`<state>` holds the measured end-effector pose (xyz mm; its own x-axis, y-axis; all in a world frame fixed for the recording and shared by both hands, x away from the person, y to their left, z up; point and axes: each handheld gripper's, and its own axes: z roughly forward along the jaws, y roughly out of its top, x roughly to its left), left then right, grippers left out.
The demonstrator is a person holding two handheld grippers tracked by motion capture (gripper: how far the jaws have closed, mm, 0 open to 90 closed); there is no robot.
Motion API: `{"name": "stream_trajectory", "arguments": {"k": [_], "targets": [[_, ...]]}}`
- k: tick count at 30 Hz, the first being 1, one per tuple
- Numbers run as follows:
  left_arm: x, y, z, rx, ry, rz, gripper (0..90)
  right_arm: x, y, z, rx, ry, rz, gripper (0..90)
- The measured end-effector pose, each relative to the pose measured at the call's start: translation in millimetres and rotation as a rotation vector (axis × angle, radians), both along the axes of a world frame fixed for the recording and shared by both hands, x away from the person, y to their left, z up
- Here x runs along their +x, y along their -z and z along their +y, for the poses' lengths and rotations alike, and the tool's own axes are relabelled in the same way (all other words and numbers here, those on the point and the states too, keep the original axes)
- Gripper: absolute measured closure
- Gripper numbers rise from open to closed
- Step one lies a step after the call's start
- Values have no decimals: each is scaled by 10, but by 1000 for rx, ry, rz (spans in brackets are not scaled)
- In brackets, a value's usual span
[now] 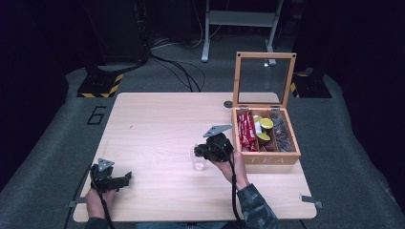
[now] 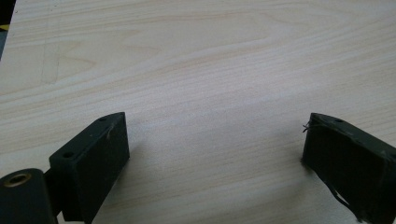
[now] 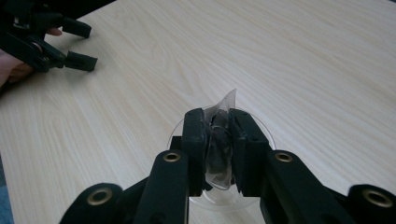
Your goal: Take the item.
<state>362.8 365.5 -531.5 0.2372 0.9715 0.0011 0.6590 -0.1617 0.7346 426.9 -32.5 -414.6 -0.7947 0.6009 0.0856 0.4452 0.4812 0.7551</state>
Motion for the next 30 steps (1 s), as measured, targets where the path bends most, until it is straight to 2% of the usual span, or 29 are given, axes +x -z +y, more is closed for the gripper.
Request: {"name": "stream_trajectory", "arguments": {"k": [9, 15, 18, 23, 24, 25, 27, 28, 30], "targets": [[-1, -1, 1, 1, 1, 1, 70, 24, 92, 63, -34, -1, 16, 765], [-2, 5, -3, -3, -3, -6, 70, 7, 91, 63, -44, -2, 17, 759], [-2, 5, -3, -3, -3, -6, 70, 7, 87, 67, -38, 2, 1, 691], [-1, 4, -2, -2, -3, -6, 70, 22, 83, 53, -34, 6, 7, 521], [-1, 4, -2, -2, -3, -6, 70, 22, 83, 53, -34, 6, 7, 521], [-1, 4, -1, -2, -3, -5, 70, 20, 68, 46, -30, 13, 3, 405], [-1, 4, -1, -1, -3, -6, 69, 12, 50, 36, -21, 12, -5, 329], [-1, 4, -1, -1, -3, -6, 70, 12, 50, 36, -21, 12, -5, 329], [-1, 4, -1, -1, -3, -5, 69, -29, 1, 12, -21, 14, -16, 231]]}}
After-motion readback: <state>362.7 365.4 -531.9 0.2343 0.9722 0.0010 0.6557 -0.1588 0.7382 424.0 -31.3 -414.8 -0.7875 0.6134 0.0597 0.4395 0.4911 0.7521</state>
